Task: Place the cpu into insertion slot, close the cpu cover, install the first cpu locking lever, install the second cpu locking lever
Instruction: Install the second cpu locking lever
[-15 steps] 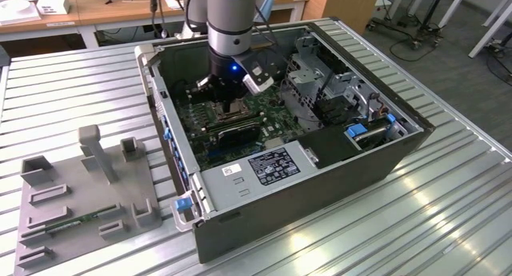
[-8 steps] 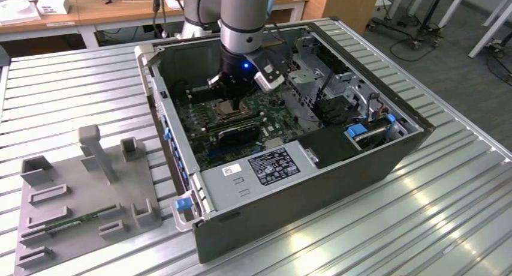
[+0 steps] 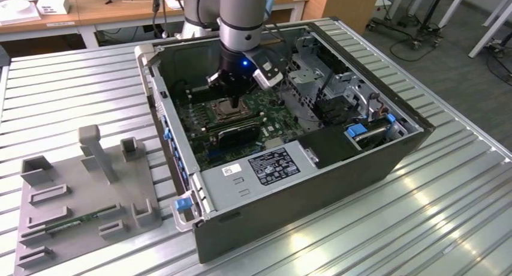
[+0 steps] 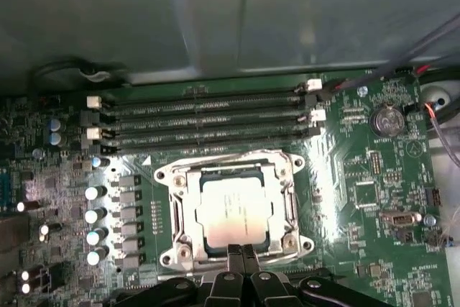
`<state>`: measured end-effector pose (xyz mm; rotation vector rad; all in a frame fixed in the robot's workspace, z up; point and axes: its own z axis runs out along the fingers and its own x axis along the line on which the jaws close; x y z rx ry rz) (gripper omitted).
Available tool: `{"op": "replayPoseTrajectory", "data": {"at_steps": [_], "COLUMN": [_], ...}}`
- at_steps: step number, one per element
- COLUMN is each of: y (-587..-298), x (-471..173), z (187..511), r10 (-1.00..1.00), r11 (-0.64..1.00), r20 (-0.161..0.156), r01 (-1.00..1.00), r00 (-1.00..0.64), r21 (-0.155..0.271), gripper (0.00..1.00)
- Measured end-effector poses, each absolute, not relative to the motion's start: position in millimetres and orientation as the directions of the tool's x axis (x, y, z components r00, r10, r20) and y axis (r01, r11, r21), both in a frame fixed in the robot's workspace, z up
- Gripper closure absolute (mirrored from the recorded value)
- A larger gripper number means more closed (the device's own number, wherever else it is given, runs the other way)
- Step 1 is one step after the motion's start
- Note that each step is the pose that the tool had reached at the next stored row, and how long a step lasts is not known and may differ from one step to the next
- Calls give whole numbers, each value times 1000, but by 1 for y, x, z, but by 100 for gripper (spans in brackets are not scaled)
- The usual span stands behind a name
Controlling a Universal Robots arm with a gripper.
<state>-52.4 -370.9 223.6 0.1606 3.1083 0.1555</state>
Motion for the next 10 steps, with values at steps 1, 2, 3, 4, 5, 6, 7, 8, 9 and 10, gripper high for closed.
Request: {"op": "replayPoseTrajectory", "data": {"at_steps": [1, 2, 3, 4, 5, 6, 7, 8, 9, 10], "y": [-369, -368, -366, -364, -363, -361, -360, -359, -359, -359], "x": [-52, -52, -52, -52, -52, -52, -52, -52, -52, -52], "z": [224, 224, 224, 224, 224, 224, 224, 224, 224, 224], "r10": [104, 104, 104, 104, 104, 104, 104, 104, 103, 103], "r11": [990, 990, 990, 990, 990, 990, 990, 990, 990, 990], "r20": [-20, -20, -20, -20, -20, -20, -20, -20, -20, -20], "r01": [101, 101, 101, 101, 101, 101, 101, 101, 101, 101], "r00": [-994, -994, -994, -994, -994, -994, -994, -994, -994, -994], "r21": [101, 101, 101, 101, 101, 101, 101, 101, 101, 101], "gripper": [89, 89, 89, 89, 89, 89, 89, 89, 89, 89]}}
